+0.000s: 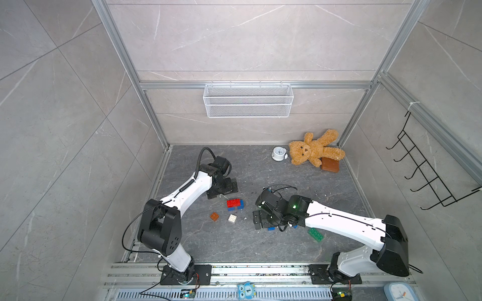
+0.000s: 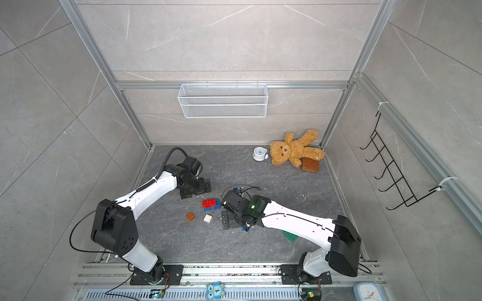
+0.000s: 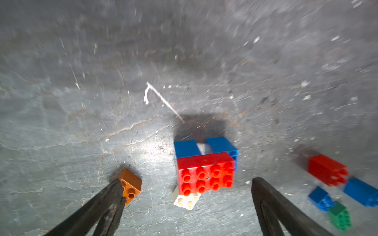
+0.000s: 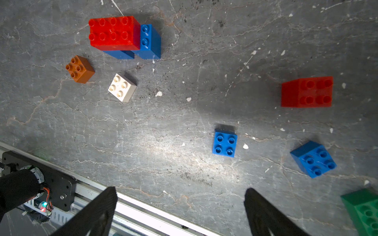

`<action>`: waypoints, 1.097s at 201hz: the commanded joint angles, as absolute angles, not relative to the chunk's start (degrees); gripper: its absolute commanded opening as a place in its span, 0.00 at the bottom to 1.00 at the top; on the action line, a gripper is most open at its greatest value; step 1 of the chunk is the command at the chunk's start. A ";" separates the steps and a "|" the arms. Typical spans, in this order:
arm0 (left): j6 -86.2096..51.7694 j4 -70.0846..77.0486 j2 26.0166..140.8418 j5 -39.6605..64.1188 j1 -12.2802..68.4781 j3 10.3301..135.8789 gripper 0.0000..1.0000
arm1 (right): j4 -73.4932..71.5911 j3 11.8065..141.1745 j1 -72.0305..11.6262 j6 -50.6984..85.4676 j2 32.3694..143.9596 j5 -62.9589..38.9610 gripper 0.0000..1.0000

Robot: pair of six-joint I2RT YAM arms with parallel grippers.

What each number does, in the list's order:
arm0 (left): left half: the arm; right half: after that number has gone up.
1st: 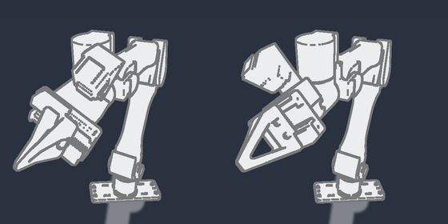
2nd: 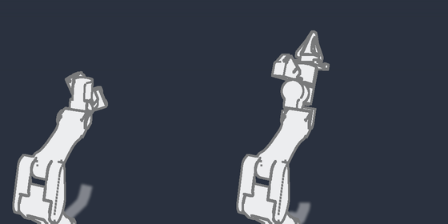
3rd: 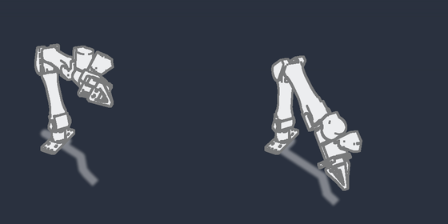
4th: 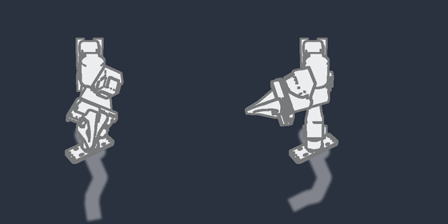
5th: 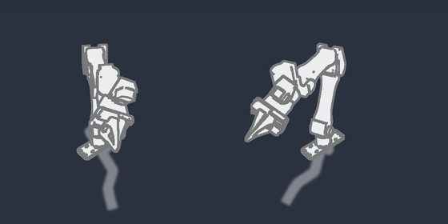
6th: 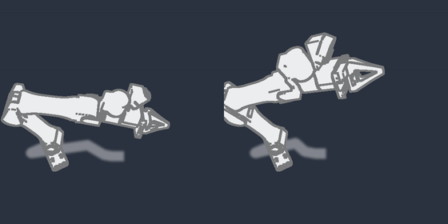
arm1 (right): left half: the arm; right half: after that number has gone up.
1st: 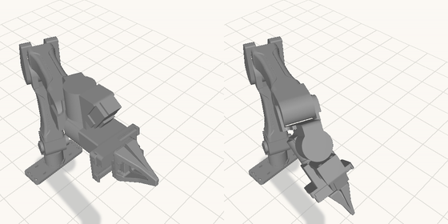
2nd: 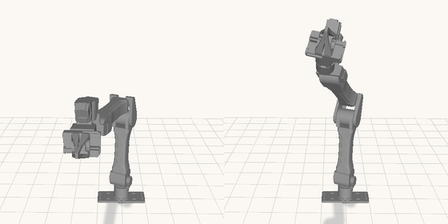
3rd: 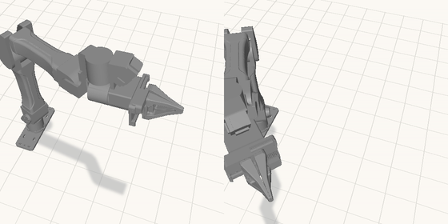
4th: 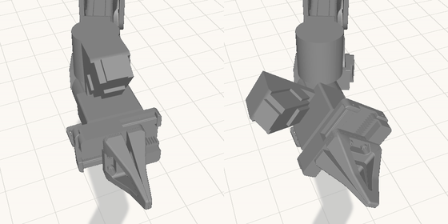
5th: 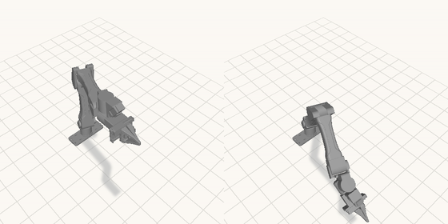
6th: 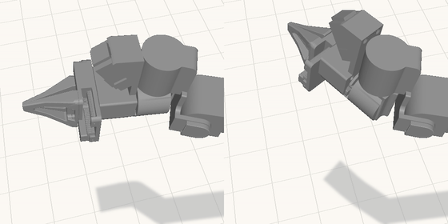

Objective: Assemble the letter h with lego
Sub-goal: Assemble the lego brick with the lego brick, then pick up the lego brick from the center of the board.

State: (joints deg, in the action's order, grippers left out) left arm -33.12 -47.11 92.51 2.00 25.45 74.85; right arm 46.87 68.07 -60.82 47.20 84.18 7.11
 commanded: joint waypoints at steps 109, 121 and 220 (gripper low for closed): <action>-36.35 -53.52 71.70 1.10 14.10 59.08 1.00 | 47.73 91.78 -68.20 53.70 111.42 7.57 0.92; -36.33 -54.14 70.87 1.04 13.51 58.43 1.00 | 49.55 97.24 -68.89 55.28 115.45 8.57 0.92; -33.57 -53.94 63.86 -5.07 12.35 55.50 1.00 | 50.65 107.08 -68.93 68.56 127.70 9.38 0.78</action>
